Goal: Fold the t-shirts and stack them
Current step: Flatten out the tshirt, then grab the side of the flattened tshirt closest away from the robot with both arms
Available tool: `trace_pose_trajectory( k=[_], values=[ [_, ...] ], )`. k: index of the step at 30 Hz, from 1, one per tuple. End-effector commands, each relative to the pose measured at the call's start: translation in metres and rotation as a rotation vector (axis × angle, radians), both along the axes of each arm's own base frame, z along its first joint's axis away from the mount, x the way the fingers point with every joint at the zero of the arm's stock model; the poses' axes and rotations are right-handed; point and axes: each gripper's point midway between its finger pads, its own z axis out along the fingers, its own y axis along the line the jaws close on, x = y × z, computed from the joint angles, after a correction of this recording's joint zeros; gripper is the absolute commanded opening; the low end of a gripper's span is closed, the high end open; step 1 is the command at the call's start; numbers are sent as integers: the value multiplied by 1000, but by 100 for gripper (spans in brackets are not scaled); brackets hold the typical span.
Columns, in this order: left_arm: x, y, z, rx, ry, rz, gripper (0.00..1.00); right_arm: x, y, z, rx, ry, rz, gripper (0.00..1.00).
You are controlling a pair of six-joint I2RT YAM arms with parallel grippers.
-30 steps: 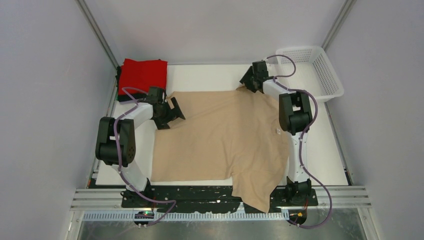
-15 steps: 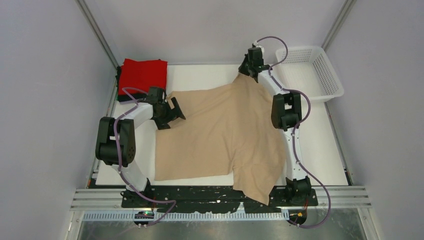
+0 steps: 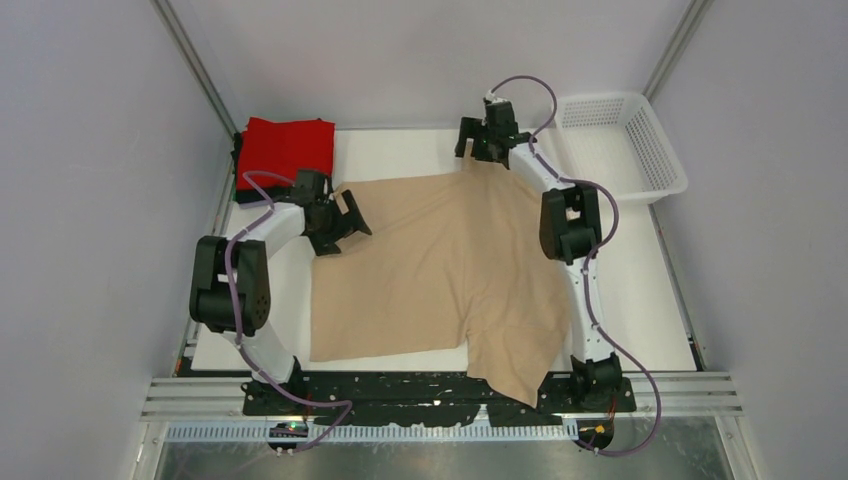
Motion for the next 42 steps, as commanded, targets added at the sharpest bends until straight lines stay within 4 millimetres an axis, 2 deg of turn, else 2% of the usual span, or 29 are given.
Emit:
trace_pose_trajectory(
  k=[1, 2, 3, 4, 5, 6, 7, 8, 9, 10, 11, 13, 14, 15, 19, 24, 28, 32, 35, 36, 37, 38, 42],
  values=[
    [6, -1, 42, -9, -98, -4, 100, -26, -18, 108, -30, -158, 3, 96],
    [4, 0, 44, 2, -103, -2, 99, -41, -24, 85, -49, -105, -2, 96],
    [0, 0, 46, 18, -103, -3, 99, -52, -35, 108, -63, -136, -43, 96],
    [-5, 1, 46, 39, -96, -8, 100, -71, -44, 82, -85, -71, -62, 95],
    [-10, 1, 47, 64, -89, -15, 100, -85, -55, 102, -96, -92, -103, 95],
    [-16, 1, 46, 89, -76, -22, 100, -111, -64, 71, -113, -9, -127, 95],
    [-22, 0, 43, 112, -61, -31, 100, -125, -71, 85, -114, -20, -152, 96],
    [-27, -2, 43, 127, -58, -40, 100, -151, -78, 56, -132, 59, -161, 96],
    [-31, -6, 41, 135, -53, -52, 100, -165, -81, 65, -122, 55, -162, 95],
    [-35, -12, 38, 140, -47, -70, 100, -189, -84, 41, -126, 122, -156, 95],
    [-38, -14, 35, 147, -39, -76, 100, -200, -85, 47, -111, 119, -153, 95],
    [-39, -19, 29, 146, -24, -74, 100, -238, -91, 17, -118, 202, -144, 96],
    [-38, -21, 25, 140, -18, -71, 100, -245, -92, 20, -108, 197, -139, 96],
    [-37, -23, 21, 133, -11, -66, 99, -256, -94, 7, -111, 227, -139, 96],
    [-24, -30, 11, 109, 1, -50, 100, -269, -94, -8, -106, 264, -127, 95],
    [2, -37, -3, 124, 59, -38, 100, -271, -111, -30, -129, 337, -161, 95],
    [24, -48, -11, 93, 99, -30, 100, -275, -127, -46, -133, 399, -187, 95],
    [45, -55, -12, 88, 122, -27, 100, -274, -152, -51, -165, 435, -244, 95],
    [62, -60, -11, 83, 134, -25, 100, -263, -164, -53, -158, 442, -261, 97],
    [68, -61, -11, 74, 138, -23, 100, -255, -165, -49, -150, 429, -255, 98],
    [74, -63, -9, 65, 135, -23, 100, -253, -165, -54, -140, 442, -249, 100],
    [78, -62, -11, 62, 142, -16, 100, -244, -164, -49, -137, 429, -244, 98],
    [96, -57, -8, 48, 122, 6, 100, -220, -164, -51, -132, 435, -238, 96]
  ],
)
